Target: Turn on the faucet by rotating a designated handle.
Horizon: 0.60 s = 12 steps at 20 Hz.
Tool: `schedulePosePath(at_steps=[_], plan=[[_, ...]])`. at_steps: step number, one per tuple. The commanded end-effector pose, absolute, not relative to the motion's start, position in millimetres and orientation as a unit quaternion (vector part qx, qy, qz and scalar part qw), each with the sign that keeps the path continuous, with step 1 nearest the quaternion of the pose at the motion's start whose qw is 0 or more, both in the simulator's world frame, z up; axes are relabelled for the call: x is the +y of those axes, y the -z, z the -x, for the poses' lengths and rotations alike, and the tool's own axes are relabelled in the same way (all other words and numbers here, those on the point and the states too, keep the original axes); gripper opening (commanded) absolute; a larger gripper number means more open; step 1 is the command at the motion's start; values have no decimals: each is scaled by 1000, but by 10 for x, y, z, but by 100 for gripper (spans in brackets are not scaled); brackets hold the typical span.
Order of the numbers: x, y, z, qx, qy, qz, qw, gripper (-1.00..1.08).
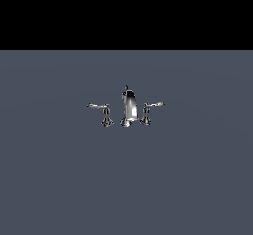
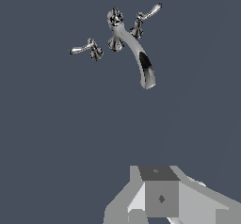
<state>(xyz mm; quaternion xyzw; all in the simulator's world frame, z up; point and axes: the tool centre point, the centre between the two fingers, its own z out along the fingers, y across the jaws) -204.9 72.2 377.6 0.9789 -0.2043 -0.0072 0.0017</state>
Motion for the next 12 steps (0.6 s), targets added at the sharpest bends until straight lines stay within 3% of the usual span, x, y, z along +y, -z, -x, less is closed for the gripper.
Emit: schedulePosePath(at_steps=[1,12], plan=[[821,-3641,1954,-230,7,-973,1,-100],[1175,-3073,1477,-336,7,-942,-2,-100]])
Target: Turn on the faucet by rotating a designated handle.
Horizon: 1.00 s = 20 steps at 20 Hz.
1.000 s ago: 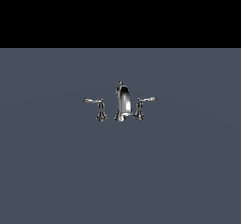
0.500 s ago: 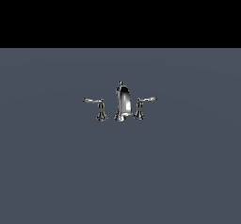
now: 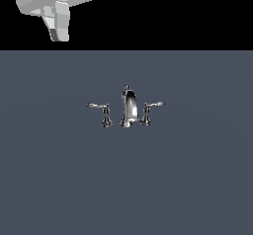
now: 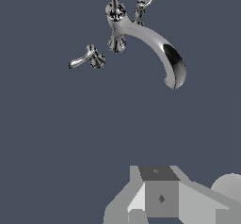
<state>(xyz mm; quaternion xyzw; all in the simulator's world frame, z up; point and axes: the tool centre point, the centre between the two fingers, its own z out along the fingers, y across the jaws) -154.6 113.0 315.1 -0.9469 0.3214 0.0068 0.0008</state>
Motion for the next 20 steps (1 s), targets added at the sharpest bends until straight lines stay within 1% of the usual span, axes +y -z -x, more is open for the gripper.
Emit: schedulePosePath(at_steps=[1,10,20], plan=[[1201,-3024,1432,345,-7,939,2,-100],[1379,-2605,1020,421,-6,907,4,-100],[1478,-2169,564,497,-5,868,4,-100]])
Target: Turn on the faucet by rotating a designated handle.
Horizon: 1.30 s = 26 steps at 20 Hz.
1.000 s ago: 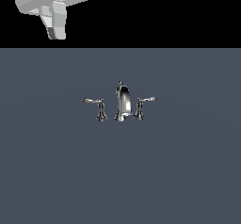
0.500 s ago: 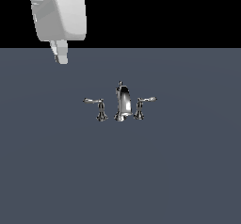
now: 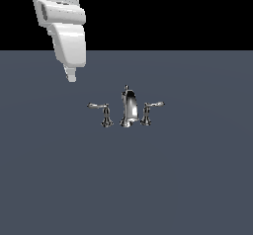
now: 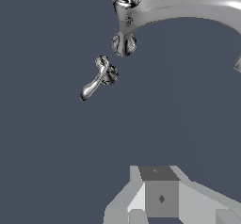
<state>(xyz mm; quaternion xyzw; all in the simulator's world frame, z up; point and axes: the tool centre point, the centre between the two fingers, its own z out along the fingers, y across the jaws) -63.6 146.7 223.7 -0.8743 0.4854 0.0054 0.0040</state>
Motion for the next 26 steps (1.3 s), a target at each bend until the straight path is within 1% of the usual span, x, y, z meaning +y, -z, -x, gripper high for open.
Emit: schedulePosePath(at_steps=[1,18,26], plan=[[1483,-2125,517,505,-5,863,4,-100],[1391,-1278,-401,642,0,767,0,-100],[1291,-1019,-694,683,1,730,-1,-100]])
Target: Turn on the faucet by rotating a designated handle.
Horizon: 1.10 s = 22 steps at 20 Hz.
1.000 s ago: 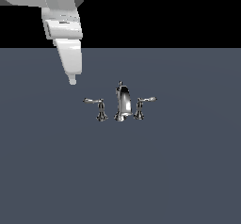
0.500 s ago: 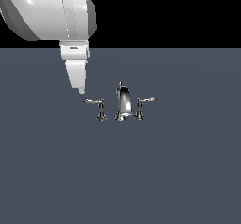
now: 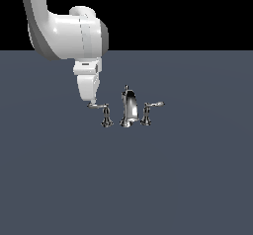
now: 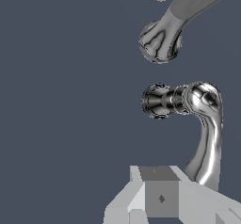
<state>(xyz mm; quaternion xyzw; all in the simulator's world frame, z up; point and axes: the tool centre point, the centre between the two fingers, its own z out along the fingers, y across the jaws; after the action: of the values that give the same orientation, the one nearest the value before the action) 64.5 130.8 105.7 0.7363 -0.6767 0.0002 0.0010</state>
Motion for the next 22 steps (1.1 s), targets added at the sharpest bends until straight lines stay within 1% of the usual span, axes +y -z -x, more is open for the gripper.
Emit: schedulePosePath(at_steps=[1,12,22], plan=[[1282,-1001,-717,-686,-1,-727,1,-100],[1251,-948,-784,-695,0,-719,0,-100],[1359,-949,-482,-696,0,-718,0,-100]])
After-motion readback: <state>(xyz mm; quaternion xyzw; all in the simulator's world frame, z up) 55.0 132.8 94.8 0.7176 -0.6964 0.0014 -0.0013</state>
